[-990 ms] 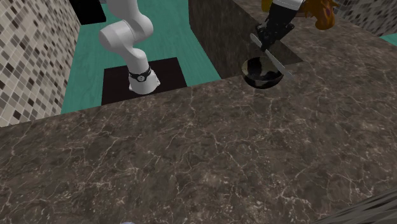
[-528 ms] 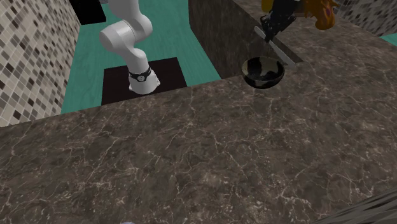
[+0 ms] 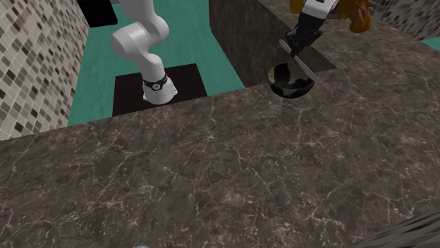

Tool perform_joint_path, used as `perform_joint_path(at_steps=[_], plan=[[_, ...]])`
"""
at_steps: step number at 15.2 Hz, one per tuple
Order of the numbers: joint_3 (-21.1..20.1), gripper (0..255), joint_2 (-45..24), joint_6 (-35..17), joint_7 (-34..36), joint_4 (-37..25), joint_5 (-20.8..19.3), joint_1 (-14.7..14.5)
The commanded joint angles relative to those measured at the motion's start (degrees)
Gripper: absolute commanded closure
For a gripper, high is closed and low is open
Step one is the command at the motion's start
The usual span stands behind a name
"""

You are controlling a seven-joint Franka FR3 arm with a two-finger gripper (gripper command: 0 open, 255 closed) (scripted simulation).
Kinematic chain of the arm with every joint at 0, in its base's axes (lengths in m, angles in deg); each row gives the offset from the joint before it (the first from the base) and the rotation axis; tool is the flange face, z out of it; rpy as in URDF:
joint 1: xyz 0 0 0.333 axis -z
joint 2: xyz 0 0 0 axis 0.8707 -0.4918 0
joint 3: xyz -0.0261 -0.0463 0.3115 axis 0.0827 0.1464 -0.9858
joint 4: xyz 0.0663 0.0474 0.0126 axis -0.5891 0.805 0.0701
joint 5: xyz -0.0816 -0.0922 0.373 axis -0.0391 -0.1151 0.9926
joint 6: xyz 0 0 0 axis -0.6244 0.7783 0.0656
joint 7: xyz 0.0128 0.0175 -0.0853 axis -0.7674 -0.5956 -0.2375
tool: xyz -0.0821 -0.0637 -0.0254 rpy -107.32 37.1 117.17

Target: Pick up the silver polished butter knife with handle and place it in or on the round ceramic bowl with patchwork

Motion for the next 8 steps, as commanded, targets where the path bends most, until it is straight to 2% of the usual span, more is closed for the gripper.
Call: perform_joint_path(at_steps=[1, 6, 8], plan=[[0.1, 255, 0.0, -1.4, -0.1, 1.4, 0.0, 0.1], [0.2, 255, -0.2, -5.6, -0.3, 5.5, -0.1, 0.3], [0.2, 255, -0.2, -5.6, -0.3, 5.5, -0.1, 0.3]])
